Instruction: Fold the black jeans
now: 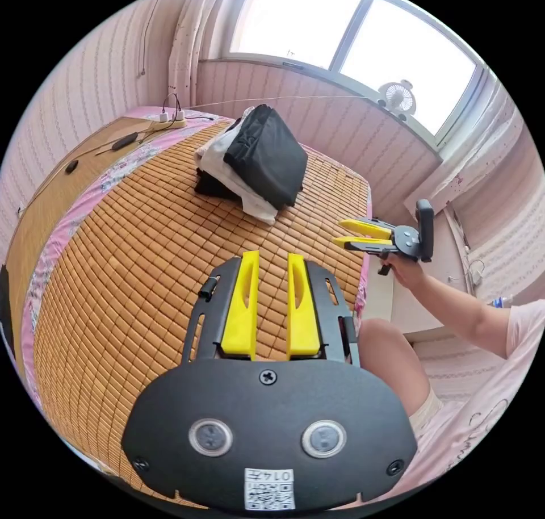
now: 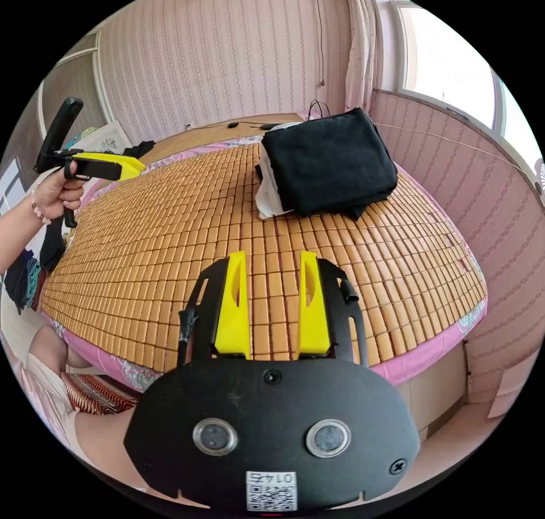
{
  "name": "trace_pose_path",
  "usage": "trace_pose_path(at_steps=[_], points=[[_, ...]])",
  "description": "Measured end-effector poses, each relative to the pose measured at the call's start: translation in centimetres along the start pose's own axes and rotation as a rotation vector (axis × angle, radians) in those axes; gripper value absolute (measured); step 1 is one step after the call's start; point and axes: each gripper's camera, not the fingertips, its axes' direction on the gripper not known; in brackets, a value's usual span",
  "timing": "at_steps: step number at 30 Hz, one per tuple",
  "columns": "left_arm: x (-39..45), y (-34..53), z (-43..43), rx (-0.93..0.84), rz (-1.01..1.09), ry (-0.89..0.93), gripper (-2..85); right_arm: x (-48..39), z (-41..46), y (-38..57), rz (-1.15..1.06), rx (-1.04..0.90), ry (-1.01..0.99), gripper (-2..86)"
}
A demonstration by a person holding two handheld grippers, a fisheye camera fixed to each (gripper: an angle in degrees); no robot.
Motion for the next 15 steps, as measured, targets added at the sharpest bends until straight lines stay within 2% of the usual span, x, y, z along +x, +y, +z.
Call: trace_pose_path(at_steps=[3,8,11,13,15], points=[[1.0,-6.1,2.6,-0.003,0.072,-0.100,8.9,1.2,3.5,-1.7,-0.045,0.029,0.047,13.7],[2.8,-13.6,6.5,-0.017,0.118,-0.276,11.9,3.6,8.8,-3.6,0.011,0.065,0.168,14.7],[3.4,-15.5,9.2,-0.128,0.128,-0.326,11.7,5.1,11.6,-3.5,0.043,-0.004,0.189,13.2],[3.7,-16.1,9.7,-0.167,0.112,-0.315,10.5,6.1,11.9,-3.6,0.043,-0.044,0.160,10.9],[3.9,-16.3,9.3,-0.181,0.087,-0.287,7.7,7.2,11.3,-3.6,0.028,-0.065,0.047,6.8]])
